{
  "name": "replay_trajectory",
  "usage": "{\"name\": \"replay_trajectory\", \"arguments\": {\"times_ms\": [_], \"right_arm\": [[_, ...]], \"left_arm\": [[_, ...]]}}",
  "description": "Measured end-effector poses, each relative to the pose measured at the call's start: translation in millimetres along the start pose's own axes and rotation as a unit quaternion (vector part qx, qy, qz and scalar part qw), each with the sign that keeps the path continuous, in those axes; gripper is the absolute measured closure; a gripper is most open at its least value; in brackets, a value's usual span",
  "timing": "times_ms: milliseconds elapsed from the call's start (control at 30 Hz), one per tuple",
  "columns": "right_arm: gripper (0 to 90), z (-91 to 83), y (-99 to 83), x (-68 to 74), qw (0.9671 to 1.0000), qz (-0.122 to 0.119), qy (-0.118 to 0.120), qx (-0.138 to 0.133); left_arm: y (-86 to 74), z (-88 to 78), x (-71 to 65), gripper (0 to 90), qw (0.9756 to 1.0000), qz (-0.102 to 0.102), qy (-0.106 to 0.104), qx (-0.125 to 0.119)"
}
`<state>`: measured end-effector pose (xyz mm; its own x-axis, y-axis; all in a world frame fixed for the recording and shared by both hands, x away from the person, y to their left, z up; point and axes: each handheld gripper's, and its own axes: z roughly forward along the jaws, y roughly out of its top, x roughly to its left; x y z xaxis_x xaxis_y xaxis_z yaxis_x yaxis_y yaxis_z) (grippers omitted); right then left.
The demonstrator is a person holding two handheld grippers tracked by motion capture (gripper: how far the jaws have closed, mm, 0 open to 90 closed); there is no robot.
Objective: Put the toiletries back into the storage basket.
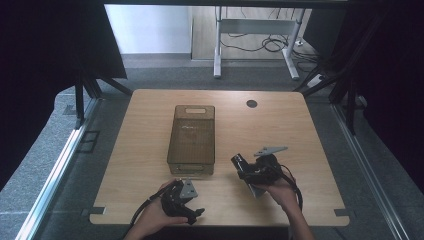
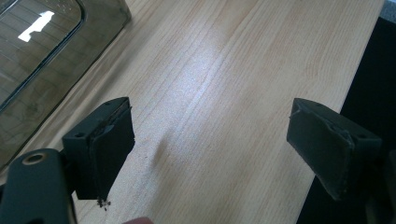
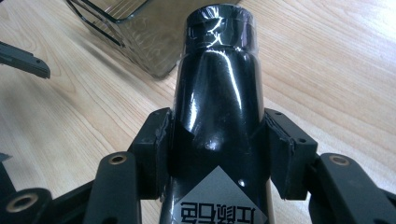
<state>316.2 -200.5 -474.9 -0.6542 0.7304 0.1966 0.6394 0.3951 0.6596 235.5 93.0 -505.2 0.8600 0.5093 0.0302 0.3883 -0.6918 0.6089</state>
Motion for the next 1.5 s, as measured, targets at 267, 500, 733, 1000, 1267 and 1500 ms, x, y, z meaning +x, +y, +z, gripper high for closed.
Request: {"name": "replay_trajectory", "arguments": {"times_ms": [267,500,733,1000,1267,1500], "right_arm": [[47.1,-11.4,31.1,4.0,0.9999,-0.010,0.003,0.008],[47.0,-22.5,64.6,2.7,0.9998,0.005,-0.002,0.018],[47.0,-21.8,91.5,1.4,0.9991,0.028,-0.002,0.031],[47.0,-4.2,119.0,9.1,0.9986,0.030,0.002,0.045],[47.0,12.6,141.9,12.5,0.9981,0.036,0.012,0.049],[47.0,24.8,156.1,19.2,0.9973,0.046,0.017,0.053]], "left_arm": [[0.2,-3.2,0.9,15.2,1.0000,-0.003,0.003,-0.006],[0.9,-5.8,1.1,15.2,0.9999,-0.006,-0.002,-0.015],[1.6,-7.9,0.6,15.4,0.9998,-0.003,-0.006,-0.019],[0.8,-8.0,1.6,15.4,0.9997,-0.007,-0.006,-0.021],[-0.4,-7.2,3.9,15.4,0.9997,-0.010,-0.006,-0.021],[-0.2,-9.0,4.3,15.5,0.9997,-0.010,-0.005,-0.023]]}}
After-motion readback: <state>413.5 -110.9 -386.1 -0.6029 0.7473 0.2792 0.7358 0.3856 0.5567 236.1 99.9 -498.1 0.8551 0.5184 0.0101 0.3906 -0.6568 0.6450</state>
